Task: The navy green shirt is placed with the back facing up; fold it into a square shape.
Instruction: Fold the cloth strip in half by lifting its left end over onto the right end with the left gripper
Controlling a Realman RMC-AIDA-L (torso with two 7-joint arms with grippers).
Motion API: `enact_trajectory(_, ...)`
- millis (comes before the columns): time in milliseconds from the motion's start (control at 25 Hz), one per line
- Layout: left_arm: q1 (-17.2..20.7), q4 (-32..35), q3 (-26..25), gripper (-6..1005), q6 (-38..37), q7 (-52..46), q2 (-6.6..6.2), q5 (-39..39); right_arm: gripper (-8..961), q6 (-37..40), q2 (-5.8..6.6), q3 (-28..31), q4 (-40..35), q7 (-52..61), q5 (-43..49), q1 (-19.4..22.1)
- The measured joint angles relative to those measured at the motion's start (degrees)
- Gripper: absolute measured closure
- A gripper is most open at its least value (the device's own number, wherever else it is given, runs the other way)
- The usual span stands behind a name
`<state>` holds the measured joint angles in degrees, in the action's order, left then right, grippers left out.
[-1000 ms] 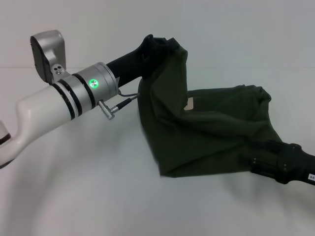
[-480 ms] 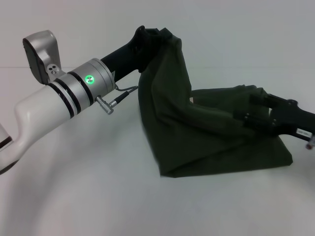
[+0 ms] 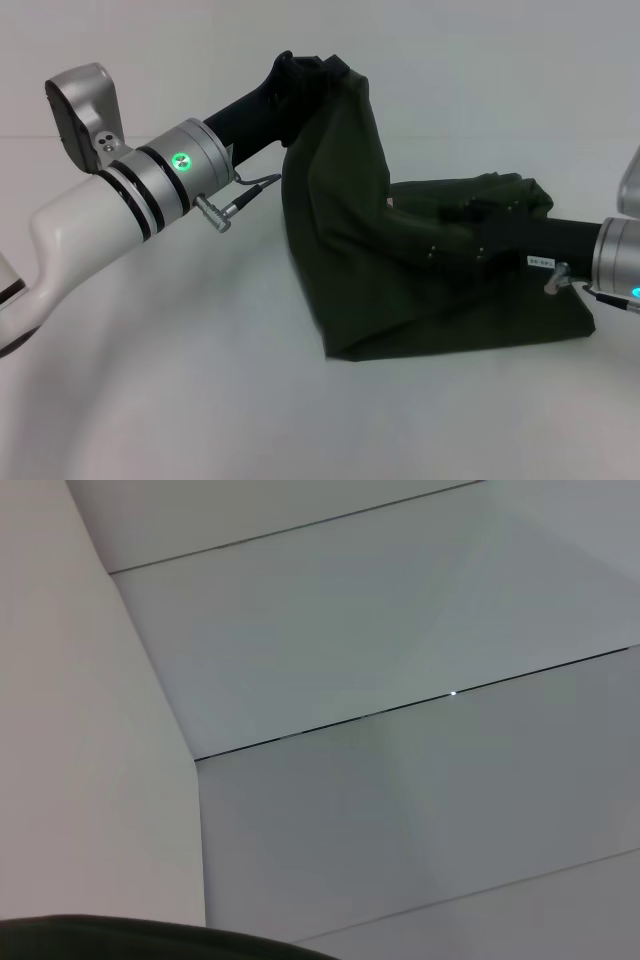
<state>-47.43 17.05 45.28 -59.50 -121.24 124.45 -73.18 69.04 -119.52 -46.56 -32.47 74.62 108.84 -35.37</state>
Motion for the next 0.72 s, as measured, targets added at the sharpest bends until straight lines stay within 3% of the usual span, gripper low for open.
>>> enact_trajectory(520, -0.01, 0.23, -0.02, 962, -0.56, -0.19, 0.0, 0.06, 219, -0.07, 0.0, -1.52, -0.37, 0.96, 0.49, 0.67)
enact_trajectory(640, -0.03, 0.07, -0.02, 962, -0.7, -0.19, 0.0, 0.06, 470, -0.22, 0.0, -1.42, -0.52, 1.44, 0.5, 1.0)
enact_trajectory(720, -0.06, 0.01, -0.02, 962, -0.85, -0.12, 0.0, 0.06, 514, -0.43, 0.0, -1.26, -0.62, 2.16, 0.5, 1.1)
